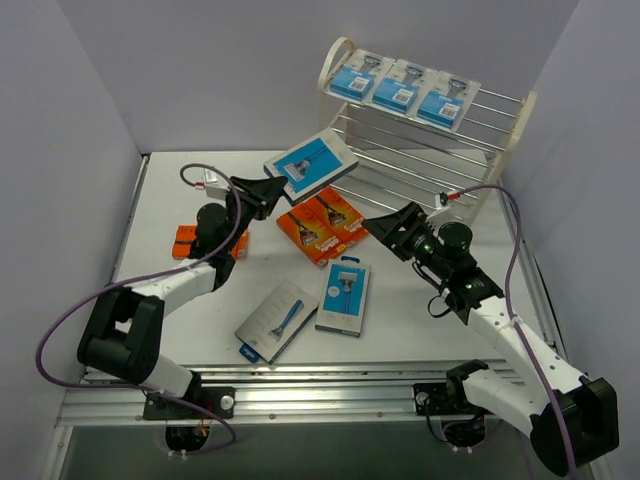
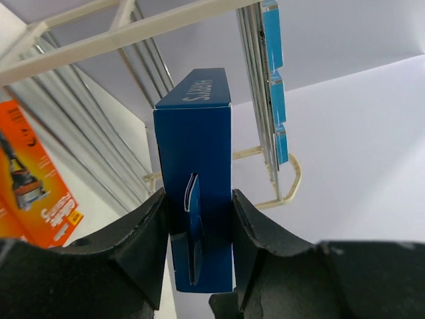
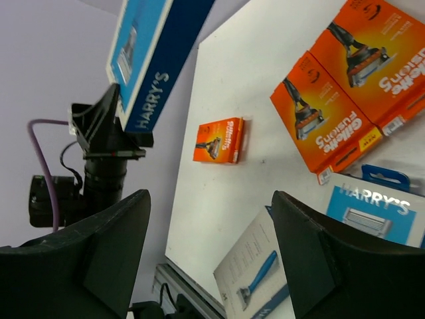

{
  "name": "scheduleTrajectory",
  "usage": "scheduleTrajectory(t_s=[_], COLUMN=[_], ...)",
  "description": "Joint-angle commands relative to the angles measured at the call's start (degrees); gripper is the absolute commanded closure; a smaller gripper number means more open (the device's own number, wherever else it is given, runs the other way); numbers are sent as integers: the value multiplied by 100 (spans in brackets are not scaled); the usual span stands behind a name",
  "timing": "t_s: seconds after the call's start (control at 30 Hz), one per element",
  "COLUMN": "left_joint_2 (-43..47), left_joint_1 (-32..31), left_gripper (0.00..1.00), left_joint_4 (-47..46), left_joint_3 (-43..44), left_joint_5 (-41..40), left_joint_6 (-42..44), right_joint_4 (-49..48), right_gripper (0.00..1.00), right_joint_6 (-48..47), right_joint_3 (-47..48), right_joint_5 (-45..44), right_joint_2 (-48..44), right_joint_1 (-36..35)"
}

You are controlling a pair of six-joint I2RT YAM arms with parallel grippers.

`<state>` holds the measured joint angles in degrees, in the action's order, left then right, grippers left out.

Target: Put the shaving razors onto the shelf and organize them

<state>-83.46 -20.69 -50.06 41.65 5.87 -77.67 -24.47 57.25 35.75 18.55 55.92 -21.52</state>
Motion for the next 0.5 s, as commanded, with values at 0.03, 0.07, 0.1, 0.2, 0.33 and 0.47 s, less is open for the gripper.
scheduleTrajectory(t_s=[0.03, 0.07, 0.1, 0.2, 0.33, 0.47], left_joint_2=[-574, -679, -863, -1198, -1567, -2050], left_joint_1=[-190, -242, -260, -339, -418, -497], left_gripper=[98, 98, 98, 98, 98, 98], left_joint_4=[-706, -715, -707, -680, -584, -610], left_joint_3=[712, 905, 1002, 1398, 1828, 2268], left_joint_5=[-165, -165, -148, -139, -165, -191], left_joint_6=[-204, -214, -214, -205, -161, -205], right_joint_4=[469, 600, 662, 952, 1181, 1243], right_gripper=[30, 30, 29, 27, 25, 24], right_joint_6=[-408, -495, -557, -803, -997, -1076], right_joint_3=[310, 327, 362, 433, 459, 459], right_joint_5=[290, 299, 334, 413, 562, 729], right_joint_2=[-318, -371, -415, -573, -679, -591], right_joint_1=[192, 227, 288, 402, 508, 596])
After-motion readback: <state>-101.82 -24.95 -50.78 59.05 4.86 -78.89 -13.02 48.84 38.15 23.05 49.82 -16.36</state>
